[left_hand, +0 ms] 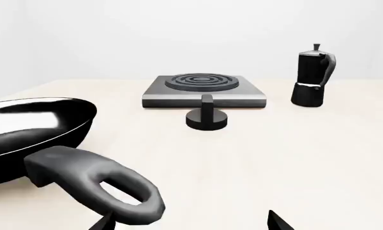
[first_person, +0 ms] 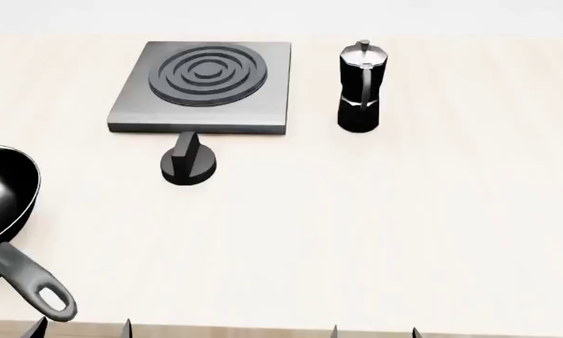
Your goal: Turn on the stove.
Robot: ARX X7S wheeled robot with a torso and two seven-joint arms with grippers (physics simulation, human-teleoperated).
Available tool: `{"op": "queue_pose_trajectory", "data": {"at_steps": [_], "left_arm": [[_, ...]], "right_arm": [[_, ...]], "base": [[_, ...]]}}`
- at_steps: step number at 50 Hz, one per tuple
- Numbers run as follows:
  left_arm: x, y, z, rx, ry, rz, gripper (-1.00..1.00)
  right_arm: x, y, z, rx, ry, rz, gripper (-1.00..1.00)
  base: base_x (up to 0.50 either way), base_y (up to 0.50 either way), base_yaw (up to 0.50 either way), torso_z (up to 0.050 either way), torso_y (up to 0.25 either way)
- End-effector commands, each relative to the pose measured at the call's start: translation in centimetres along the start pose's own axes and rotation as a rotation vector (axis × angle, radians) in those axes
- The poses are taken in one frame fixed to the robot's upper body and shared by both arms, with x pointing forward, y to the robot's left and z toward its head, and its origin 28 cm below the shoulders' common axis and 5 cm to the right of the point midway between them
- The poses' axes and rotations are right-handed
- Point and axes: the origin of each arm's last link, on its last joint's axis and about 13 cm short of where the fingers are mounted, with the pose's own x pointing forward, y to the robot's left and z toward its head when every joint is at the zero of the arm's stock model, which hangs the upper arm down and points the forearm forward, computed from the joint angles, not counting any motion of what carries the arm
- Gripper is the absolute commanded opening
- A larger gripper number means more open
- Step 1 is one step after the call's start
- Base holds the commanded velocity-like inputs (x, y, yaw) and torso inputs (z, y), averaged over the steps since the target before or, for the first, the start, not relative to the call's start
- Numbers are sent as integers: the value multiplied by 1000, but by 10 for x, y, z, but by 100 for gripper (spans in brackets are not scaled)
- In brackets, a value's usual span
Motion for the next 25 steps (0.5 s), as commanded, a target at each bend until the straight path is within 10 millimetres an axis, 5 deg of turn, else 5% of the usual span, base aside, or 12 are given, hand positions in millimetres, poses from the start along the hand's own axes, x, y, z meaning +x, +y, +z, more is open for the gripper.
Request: {"op": "queue_pose_trajectory", "data": {"at_steps": [1,17,25], "left_arm": [[0,-1,-1,18,16,-48,100],[-7,-4,3,86,12,-57,100],[-13,-4,29,74,-5,-60,100]], "right_arm": [[0,0,1,4,1,-6,100],[-6,-1,6,3,22,-12,100],[-10,-1,42,-40,-11,-5,100]], "base": [[0,0,0,0,0],[0,0,0,0,0],[0,0,0,0,0]]}}
